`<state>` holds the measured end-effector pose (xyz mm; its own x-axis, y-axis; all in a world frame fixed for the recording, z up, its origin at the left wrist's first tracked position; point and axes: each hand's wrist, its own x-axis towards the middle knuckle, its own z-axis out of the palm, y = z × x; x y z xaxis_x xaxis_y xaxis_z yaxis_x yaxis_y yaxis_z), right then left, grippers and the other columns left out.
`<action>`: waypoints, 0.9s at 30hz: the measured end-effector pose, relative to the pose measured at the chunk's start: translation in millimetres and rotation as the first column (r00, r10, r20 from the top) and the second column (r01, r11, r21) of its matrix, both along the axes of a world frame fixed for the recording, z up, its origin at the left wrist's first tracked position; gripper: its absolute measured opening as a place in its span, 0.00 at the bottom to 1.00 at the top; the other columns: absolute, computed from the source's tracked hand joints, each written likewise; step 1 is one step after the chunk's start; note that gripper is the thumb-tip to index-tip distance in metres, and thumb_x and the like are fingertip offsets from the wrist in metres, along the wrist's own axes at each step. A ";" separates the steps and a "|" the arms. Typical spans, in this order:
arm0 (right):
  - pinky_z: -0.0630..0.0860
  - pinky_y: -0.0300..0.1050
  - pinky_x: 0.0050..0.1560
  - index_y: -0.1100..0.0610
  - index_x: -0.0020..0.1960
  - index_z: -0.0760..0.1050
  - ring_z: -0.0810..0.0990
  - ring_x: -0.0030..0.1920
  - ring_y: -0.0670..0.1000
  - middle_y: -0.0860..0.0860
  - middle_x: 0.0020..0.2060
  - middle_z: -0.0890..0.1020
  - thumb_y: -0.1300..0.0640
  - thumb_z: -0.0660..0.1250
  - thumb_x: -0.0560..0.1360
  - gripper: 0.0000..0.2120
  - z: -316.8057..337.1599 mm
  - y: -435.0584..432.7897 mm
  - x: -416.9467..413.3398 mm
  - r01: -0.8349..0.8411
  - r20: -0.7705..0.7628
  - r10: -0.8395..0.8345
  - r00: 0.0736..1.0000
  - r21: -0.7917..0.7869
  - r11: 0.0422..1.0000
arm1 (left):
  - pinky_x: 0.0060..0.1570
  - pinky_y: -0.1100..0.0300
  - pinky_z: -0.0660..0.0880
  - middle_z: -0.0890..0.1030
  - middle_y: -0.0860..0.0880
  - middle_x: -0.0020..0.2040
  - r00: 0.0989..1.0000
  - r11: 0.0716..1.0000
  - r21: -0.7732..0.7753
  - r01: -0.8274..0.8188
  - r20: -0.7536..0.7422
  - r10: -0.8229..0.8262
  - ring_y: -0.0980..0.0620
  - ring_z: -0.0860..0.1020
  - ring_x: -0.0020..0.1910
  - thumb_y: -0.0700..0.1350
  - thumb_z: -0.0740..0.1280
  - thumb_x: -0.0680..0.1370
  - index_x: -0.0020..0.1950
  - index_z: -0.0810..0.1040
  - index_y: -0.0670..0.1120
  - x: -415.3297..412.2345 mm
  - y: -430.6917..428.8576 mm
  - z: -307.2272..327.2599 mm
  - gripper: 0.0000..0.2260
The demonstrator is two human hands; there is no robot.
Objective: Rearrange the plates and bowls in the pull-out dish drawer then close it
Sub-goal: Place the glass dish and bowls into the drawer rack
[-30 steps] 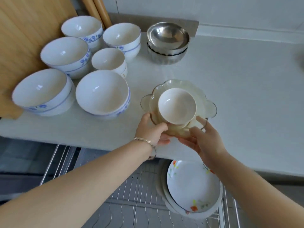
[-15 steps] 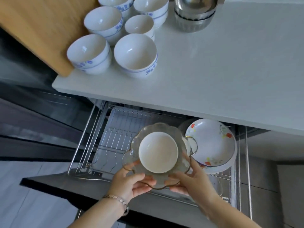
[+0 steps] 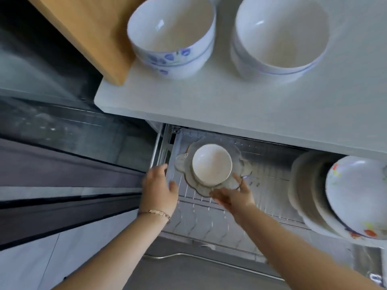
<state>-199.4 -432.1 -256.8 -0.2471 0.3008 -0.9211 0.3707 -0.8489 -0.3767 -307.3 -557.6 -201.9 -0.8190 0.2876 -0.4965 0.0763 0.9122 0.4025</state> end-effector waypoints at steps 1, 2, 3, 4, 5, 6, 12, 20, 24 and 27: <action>0.80 0.39 0.25 0.47 0.72 0.62 0.81 0.20 0.49 0.54 0.20 0.81 0.76 0.63 0.72 0.37 -8.4 1.5 -14.6 0.019 0.010 -0.019 1.000 0.003 1.000 | 0.71 0.53 0.62 0.65 0.43 0.71 0.996 1.000 -0.011 0.017 -0.087 -0.018 0.45 0.64 0.71 0.39 0.61 0.78 0.73 0.62 0.42 -12.6 -5.2 -5.2 0.23; 0.80 0.39 0.26 0.47 0.72 0.62 0.80 0.19 0.48 0.54 0.19 0.81 0.76 0.63 0.72 0.37 -15.9 3.3 -28.0 0.027 0.019 -0.028 0.999 0.012 1.000 | 0.72 0.53 0.60 0.61 0.43 0.74 0.991 0.999 -0.034 0.014 -0.131 -0.019 0.45 0.61 0.73 0.38 0.61 0.78 0.75 0.59 0.41 -23.7 -8.4 -9.4 0.26; 0.80 0.39 0.26 0.47 0.72 0.62 0.80 0.19 0.48 0.54 0.18 0.80 0.76 0.62 0.72 0.36 -22.9 5.4 -40.3 0.027 0.025 -0.028 0.999 0.025 0.999 | 0.73 0.52 0.59 0.59 0.42 0.75 0.991 0.999 -0.051 -0.015 -0.132 0.008 0.44 0.60 0.74 0.38 0.61 0.78 0.76 0.55 0.41 -33.5 -12.2 -18.2 0.28; 0.79 0.39 0.26 0.46 0.72 0.62 0.79 0.18 0.47 0.54 0.18 0.80 0.76 0.62 0.73 0.36 -29.7 6.9 -50.4 0.027 0.032 -0.029 0.999 0.036 0.999 | 0.73 0.52 0.60 0.59 0.42 0.75 0.994 0.997 -0.058 -0.056 -0.096 0.050 0.44 0.61 0.74 0.38 0.61 0.78 0.76 0.54 0.41 -41.4 -14.7 -26.8 0.28; 0.79 0.38 0.25 0.46 0.71 0.62 0.79 0.17 0.47 0.54 0.20 0.81 0.76 0.62 0.73 0.36 -35.2 7.6 -57.7 0.026 0.040 -0.027 0.999 0.043 0.999 | 0.71 0.53 0.63 0.61 0.41 0.74 0.996 0.994 -0.062 -0.087 -0.038 0.085 0.44 0.63 0.73 0.39 0.59 0.79 0.77 0.53 0.41 -45.5 -16.7 -34.8 0.27; 0.79 0.38 0.24 0.46 0.70 0.63 0.79 0.17 0.47 0.56 0.23 0.81 0.77 0.62 0.73 0.35 -41.0 7.1 -63.6 0.018 0.047 -0.020 0.999 0.051 0.999 | 0.67 0.56 0.66 0.64 0.41 0.73 0.995 0.993 -0.070 -0.094 0.024 0.096 0.44 0.66 0.71 0.39 0.56 0.80 0.77 0.54 0.42 -48.0 -18.3 -40.9 0.25; 0.80 0.39 0.24 0.46 0.69 0.65 0.78 0.17 0.46 0.58 0.36 0.79 0.76 0.61 0.74 0.33 -73.4 -5.5 -83.6 -0.019 0.081 0.014 0.997 0.063 0.998 | 0.53 0.58 0.72 0.75 0.46 0.67 0.979 0.984 -0.094 -0.153 0.123 0.164 0.46 0.77 0.61 0.35 0.50 0.81 0.76 0.57 0.50 -50.6 -25.5 -55.9 0.24; 0.80 0.39 0.26 0.48 0.71 0.60 0.79 0.17 0.46 0.58 0.35 0.80 0.74 0.62 0.74 0.32 -77.8 -6.5 -87.7 -0.099 0.125 0.093 0.988 0.043 0.994 | 0.47 0.59 0.70 0.76 0.45 0.65 0.972 0.981 -0.080 -0.176 0.145 0.187 0.43 0.78 0.57 0.31 0.50 0.78 0.75 0.59 0.49 -51.6 -26.4 -59.7 0.27; 0.78 0.37 0.25 0.53 0.73 0.54 0.80 0.22 0.47 0.60 0.44 0.81 0.71 0.62 0.74 0.33 -81.8 -3.9 -89.7 -0.270 0.178 0.252 0.951 0.086 0.959 | 0.55 0.55 0.73 0.75 0.44 0.66 0.973 0.978 -0.117 -0.175 0.131 0.190 0.43 0.77 0.61 0.31 0.50 0.79 0.76 0.58 0.48 -52.7 -21.1 -57.9 0.26; 0.78 0.35 0.28 0.55 0.74 0.54 0.78 0.34 0.50 0.57 0.47 0.79 0.69 0.64 0.74 0.33 -77.1 -0.7 -83.1 -0.322 0.150 0.308 0.939 0.074 0.944 | 0.55 0.53 0.74 0.75 0.43 0.66 0.974 0.978 -0.144 -0.153 0.142 0.174 0.42 0.77 0.59 0.30 0.51 0.78 0.76 0.57 0.49 -52.2 -21.8 -58.6 0.28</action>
<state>-282.5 -432.8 -333.9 -0.2199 0.3161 -0.9229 0.6658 -0.6428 -0.3788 -359.5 -579.4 -260.5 -0.7608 0.0797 -0.6441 -0.1316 0.9529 0.2733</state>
